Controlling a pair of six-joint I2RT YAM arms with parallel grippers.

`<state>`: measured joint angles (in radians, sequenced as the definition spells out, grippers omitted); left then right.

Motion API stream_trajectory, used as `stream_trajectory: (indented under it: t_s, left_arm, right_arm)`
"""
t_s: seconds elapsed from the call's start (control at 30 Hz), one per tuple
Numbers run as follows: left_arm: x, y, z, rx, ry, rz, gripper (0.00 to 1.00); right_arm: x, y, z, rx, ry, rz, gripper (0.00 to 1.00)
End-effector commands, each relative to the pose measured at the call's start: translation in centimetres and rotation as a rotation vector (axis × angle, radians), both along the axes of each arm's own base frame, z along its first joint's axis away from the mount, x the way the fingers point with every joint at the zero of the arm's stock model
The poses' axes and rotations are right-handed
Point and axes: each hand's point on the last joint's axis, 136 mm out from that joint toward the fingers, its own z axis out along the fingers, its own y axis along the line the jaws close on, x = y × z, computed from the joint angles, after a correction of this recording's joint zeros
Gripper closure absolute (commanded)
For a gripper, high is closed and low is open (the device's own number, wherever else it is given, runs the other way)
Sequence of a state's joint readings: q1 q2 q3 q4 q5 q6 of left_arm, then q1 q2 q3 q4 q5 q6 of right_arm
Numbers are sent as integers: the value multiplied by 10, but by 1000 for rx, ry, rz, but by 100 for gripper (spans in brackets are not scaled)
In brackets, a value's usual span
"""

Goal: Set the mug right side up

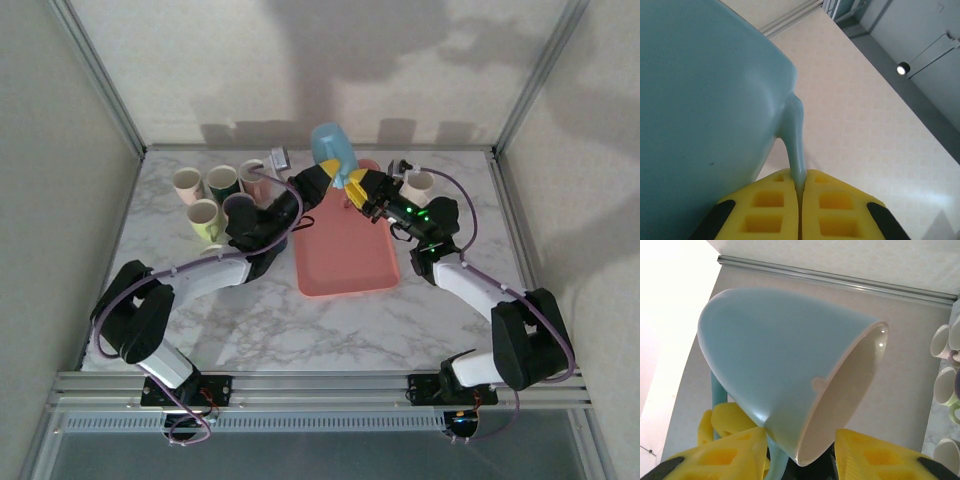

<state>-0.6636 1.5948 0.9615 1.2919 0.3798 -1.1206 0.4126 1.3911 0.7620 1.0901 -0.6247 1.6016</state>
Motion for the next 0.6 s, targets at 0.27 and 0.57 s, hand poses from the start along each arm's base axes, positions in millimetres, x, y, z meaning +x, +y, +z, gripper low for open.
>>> stream_trajectory:
  t_s: [0.27,0.57]
  left_arm:
    - [-26,13,44,-205,-124,-52,100]
    - [-26,8,37,-240,-79,-82,100]
  right_arm:
    - [-4,-5,49,108,-150,-34,66]
    - [-4,-5,58,99,-210,-66,82]
